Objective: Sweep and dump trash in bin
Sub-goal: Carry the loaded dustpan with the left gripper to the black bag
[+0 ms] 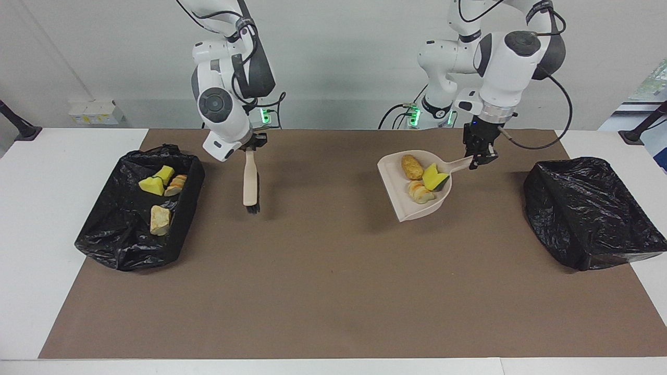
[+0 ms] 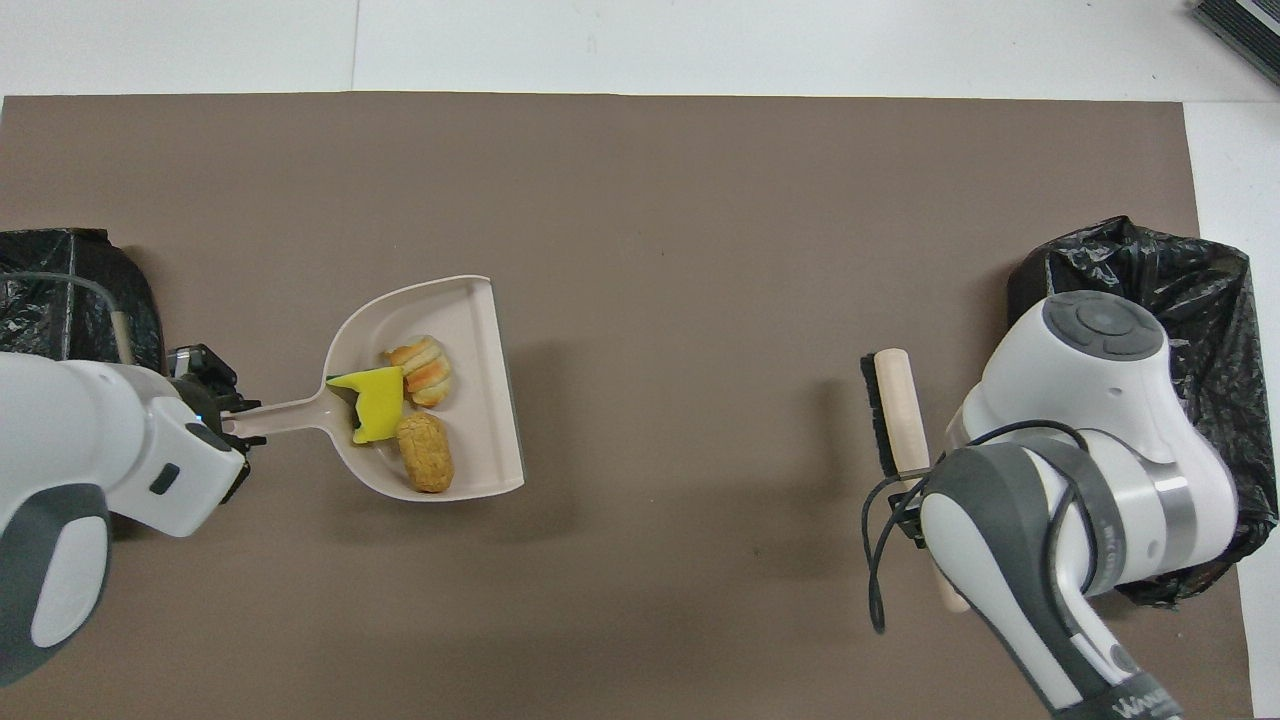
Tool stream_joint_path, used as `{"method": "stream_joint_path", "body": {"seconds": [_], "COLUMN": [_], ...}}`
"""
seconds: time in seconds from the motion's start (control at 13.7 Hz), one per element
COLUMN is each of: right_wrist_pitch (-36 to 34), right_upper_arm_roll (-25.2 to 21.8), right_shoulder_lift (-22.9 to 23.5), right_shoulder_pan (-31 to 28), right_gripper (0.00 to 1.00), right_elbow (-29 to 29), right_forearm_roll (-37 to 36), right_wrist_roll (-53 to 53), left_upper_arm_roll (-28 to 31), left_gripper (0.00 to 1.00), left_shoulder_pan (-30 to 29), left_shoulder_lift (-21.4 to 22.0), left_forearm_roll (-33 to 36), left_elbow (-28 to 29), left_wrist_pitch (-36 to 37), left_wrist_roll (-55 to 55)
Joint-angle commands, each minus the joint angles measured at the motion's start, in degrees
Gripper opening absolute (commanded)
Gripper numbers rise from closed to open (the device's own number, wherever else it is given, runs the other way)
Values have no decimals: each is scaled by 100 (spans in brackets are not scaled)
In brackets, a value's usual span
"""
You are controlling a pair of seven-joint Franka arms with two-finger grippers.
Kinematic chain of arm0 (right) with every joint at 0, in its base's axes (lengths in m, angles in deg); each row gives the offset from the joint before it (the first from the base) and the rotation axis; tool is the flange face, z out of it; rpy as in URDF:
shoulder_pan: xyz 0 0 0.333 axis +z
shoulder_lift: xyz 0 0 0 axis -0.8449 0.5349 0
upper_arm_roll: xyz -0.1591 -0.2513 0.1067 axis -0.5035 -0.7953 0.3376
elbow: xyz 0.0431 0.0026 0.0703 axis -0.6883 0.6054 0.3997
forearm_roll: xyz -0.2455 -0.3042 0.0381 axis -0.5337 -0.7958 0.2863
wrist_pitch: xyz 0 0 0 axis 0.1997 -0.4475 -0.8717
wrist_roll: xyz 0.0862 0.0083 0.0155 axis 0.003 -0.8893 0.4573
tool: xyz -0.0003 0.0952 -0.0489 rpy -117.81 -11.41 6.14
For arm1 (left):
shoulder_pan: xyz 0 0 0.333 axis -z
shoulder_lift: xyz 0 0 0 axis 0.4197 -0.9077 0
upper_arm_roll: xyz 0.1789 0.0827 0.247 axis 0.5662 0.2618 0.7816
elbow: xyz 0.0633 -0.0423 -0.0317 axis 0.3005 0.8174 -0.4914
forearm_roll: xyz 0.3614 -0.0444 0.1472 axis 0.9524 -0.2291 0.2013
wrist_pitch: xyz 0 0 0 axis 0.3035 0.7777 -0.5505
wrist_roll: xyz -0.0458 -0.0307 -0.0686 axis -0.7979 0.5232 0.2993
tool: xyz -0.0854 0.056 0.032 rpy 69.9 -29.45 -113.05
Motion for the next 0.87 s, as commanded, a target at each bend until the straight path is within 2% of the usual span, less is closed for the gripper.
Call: {"method": "stream_joint_path", "body": {"seconds": [0.0,0.15,0.36,0.51,0.65,0.8], "right_wrist_pitch": [159,387,1010,1152,1363,1276], "right_upper_arm_roll": [76,76,84,84,93,119], "right_shoulder_lift": [-126,-161,-512,-627,-794,-829], "right_shoulder_pan": [-448,-633,-678,-687,-687,-538], "right_gripper": [0,0,0,0,0,0], "right_elbow": [177,334,957,1152,1415,1434], "right_forearm_roll": [-129,-129,-120,-129,-129,-112], "right_wrist_roll": [228,219,166,228,271,193], "left_upper_arm_roll": [-64,-46,-37,-29,-20,-20], "left_gripper": [0,0,0,0,0,0], "left_shoulder_pan": [-640,-1079,-1747,-2178,-2688,-3066], "left_shoulder_lift": [-60,-209,-210,-341,-700,-1017], "left_forearm_roll": [-138,-147,-139,-147,-147,-139], "left_elbow": [-389,-670,-847,-1092,-1714,-2269], "left_wrist_pitch": [143,222,328,328,554,749], "left_wrist_roll": [377,412,438,822,1289,1903]}}
